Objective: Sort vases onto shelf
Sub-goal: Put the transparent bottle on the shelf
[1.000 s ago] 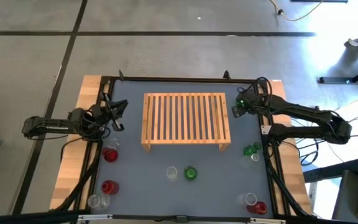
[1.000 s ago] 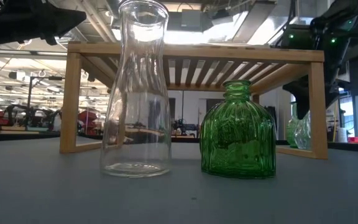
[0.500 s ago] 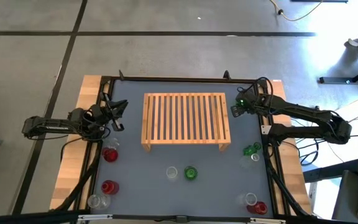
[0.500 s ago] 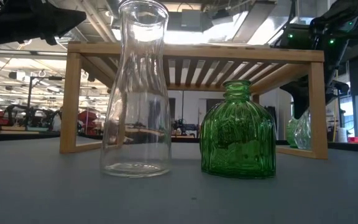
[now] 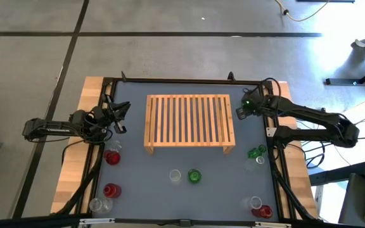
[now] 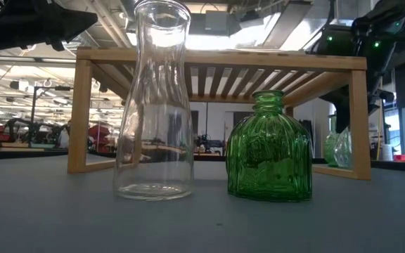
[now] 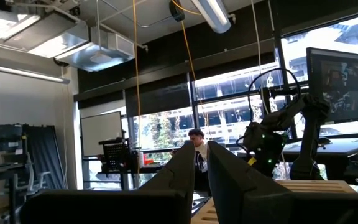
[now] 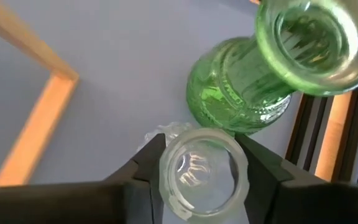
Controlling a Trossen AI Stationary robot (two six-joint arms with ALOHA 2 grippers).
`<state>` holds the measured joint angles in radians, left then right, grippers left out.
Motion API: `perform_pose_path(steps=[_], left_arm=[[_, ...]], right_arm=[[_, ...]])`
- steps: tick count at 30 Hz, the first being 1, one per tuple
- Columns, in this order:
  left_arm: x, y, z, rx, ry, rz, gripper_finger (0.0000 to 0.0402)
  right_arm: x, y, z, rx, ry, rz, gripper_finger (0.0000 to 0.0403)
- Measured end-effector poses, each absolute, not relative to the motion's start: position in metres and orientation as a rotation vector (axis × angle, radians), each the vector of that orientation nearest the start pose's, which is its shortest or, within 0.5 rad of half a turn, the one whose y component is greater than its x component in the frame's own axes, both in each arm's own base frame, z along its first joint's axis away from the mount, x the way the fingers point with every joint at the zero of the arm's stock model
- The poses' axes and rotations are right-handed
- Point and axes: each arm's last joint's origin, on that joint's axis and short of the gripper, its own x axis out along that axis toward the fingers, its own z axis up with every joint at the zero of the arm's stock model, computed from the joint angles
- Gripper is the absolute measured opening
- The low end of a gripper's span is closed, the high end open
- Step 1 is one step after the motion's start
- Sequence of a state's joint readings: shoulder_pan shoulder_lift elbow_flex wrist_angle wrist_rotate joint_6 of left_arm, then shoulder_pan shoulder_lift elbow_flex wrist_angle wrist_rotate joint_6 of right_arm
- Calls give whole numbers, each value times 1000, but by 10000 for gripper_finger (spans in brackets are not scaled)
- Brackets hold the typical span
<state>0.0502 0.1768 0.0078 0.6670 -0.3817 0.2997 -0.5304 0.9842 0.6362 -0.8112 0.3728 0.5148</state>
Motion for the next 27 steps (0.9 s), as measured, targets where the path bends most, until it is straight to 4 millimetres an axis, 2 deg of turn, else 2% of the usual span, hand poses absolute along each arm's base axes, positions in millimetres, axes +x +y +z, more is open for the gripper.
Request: perform_pose_path(steps=[4, 10, 21, 27], left_arm=[[94, 16, 213, 206, -427, 494, 37], [94, 16, 213, 206, -427, 494, 37], [94, 16, 213, 206, -427, 495, 37], [94, 16, 213, 206, -427, 495, 37]], right_arm=[[133, -90, 227, 515, 939, -1083, 155], [129, -87, 259, 503, 891, -1047, 131], [128, -86, 318, 456, 805, -972, 143], [128, -85, 340, 426, 757, -926, 135]])
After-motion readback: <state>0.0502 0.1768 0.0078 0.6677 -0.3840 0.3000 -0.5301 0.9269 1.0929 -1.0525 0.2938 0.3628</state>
